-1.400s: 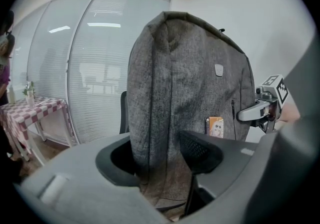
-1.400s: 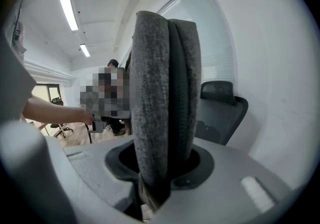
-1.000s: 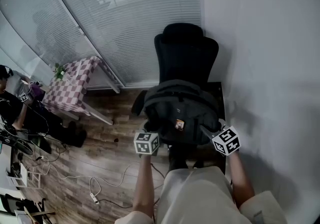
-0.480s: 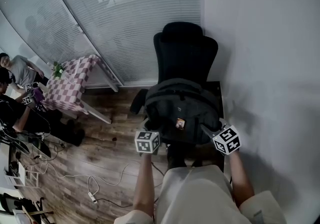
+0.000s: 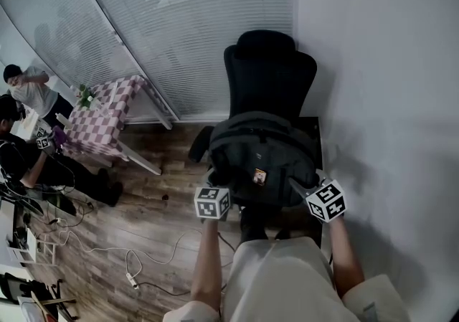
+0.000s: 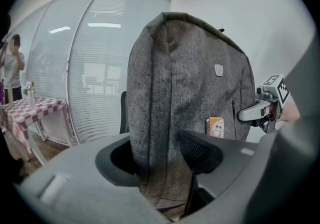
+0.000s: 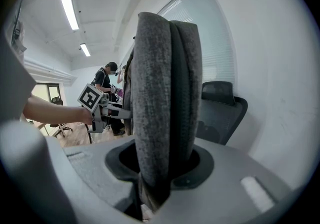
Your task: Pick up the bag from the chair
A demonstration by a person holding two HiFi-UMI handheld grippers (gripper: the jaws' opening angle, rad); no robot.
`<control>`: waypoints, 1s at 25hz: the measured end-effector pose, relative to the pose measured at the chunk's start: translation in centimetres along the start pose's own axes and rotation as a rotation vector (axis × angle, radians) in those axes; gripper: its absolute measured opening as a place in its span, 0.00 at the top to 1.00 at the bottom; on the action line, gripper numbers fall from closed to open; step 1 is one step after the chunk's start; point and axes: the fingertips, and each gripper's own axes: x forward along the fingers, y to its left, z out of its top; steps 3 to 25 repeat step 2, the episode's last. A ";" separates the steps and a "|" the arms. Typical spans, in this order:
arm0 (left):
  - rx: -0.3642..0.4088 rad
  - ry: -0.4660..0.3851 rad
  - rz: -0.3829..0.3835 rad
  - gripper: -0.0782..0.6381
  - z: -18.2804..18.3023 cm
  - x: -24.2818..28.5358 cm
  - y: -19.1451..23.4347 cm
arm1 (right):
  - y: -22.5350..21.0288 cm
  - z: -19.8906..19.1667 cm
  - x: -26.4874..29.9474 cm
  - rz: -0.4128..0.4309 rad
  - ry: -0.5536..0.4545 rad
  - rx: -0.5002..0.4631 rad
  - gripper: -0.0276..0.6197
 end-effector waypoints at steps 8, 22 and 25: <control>0.005 0.001 0.001 0.53 0.0 0.1 0.1 | -0.1 0.0 0.1 0.002 -0.002 0.001 0.77; 0.005 0.001 0.001 0.53 0.0 0.1 0.1 | -0.1 0.0 0.1 0.002 -0.002 0.001 0.77; 0.005 0.001 0.001 0.53 0.0 0.1 0.1 | -0.1 0.0 0.1 0.002 -0.002 0.001 0.77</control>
